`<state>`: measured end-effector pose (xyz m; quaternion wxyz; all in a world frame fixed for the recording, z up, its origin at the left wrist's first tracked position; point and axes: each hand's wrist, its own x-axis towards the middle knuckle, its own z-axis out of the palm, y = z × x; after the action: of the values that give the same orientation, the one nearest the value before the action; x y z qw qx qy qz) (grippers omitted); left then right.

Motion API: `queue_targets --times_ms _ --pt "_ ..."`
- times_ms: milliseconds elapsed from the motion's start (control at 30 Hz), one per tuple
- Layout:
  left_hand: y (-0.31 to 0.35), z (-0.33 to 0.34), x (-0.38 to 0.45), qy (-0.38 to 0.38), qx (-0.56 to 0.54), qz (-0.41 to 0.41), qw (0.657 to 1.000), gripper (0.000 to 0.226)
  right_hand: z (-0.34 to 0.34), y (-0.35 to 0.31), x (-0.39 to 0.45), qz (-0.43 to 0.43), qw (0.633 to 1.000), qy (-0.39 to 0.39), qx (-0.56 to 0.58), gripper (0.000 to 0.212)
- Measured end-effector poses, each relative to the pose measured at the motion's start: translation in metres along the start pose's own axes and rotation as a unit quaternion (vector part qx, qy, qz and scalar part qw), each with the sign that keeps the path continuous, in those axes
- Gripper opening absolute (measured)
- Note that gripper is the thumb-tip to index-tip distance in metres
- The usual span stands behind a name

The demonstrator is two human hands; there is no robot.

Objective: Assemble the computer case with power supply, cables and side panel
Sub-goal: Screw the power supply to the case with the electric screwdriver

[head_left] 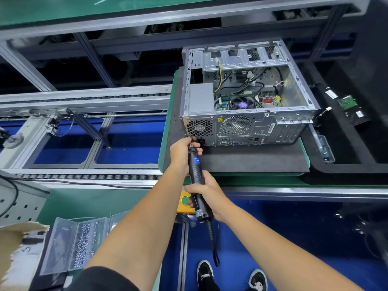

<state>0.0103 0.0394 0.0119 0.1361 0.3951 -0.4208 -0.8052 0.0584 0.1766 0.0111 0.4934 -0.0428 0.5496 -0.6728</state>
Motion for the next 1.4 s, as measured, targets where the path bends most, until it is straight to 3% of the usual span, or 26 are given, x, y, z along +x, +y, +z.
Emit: queue_targets --times_ms 500,767,1400 --pt "0.0053 -0.0015 -0.0032 -0.034 0.019 -0.023 0.999 0.017 0.0018 0.0039 0.0008 -0.006 1.000 0.001 -0.008 0.041" --pt "0.0027 -0.0037 -0.0035 -0.044 0.027 0.007 0.999 0.020 0.0015 0.0049 0.0015 -0.006 1.000 0.001 -0.007 0.044" --pt "0.0025 -0.0026 -0.0051 -0.024 0.044 0.006 0.999 0.021 0.0016 0.0077 0.0045 -0.002 1.000 0.002 -0.005 0.045"
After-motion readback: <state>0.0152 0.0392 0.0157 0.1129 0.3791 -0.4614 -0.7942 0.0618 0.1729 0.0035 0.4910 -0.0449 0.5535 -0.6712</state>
